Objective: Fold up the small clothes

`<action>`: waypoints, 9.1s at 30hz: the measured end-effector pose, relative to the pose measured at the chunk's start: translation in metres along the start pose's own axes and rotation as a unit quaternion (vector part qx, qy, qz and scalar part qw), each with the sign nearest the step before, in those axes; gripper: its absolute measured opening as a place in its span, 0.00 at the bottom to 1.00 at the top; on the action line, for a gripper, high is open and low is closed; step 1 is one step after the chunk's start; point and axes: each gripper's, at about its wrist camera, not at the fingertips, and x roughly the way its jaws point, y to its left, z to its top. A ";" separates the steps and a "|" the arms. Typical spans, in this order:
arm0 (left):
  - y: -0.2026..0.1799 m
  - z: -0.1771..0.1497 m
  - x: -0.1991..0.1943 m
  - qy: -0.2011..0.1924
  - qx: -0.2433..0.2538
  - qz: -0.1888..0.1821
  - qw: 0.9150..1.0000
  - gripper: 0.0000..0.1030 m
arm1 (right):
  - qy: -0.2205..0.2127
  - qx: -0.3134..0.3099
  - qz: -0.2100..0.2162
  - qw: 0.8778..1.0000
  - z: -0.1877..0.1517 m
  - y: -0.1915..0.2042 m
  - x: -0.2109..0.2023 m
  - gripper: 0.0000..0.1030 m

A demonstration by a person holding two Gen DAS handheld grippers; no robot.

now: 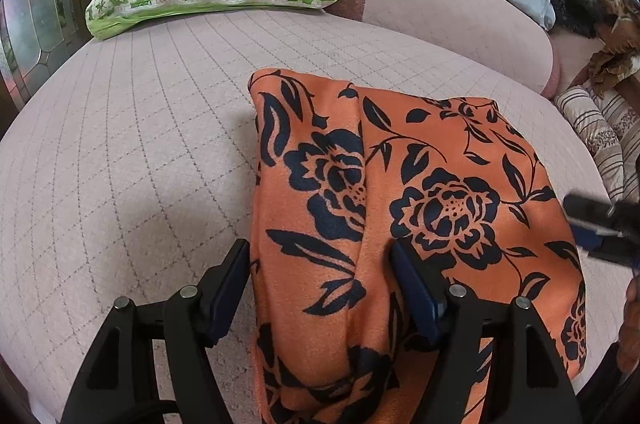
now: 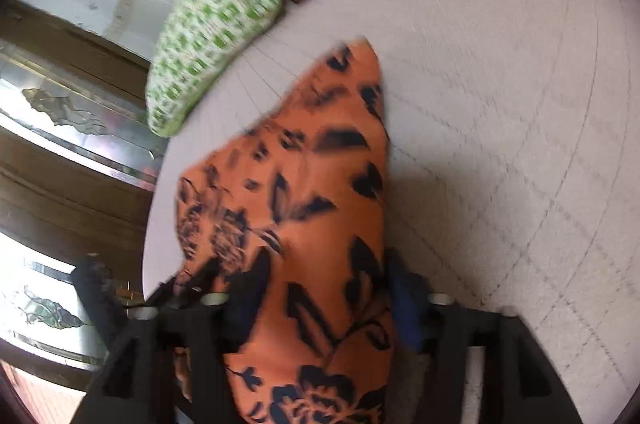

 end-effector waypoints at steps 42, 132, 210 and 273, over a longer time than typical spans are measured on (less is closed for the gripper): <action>0.043 0.070 0.018 0.025 -0.077 -0.131 0.988 0.27 | 0.034 -0.127 -0.018 0.991 -0.040 0.044 0.017 0.66; 0.022 -0.004 0.001 0.070 -0.068 -0.133 0.986 0.51 | 0.072 0.019 0.039 0.996 0.000 -0.031 0.039 0.50; -0.010 0.048 0.019 0.001 0.022 -0.155 0.988 0.39 | -0.037 0.046 0.090 0.994 0.096 -0.129 -0.068 0.67; 0.001 -0.036 -0.074 -0.024 0.037 -0.021 0.999 0.77 | -0.091 -0.006 0.005 0.996 0.070 -0.080 -0.115 0.81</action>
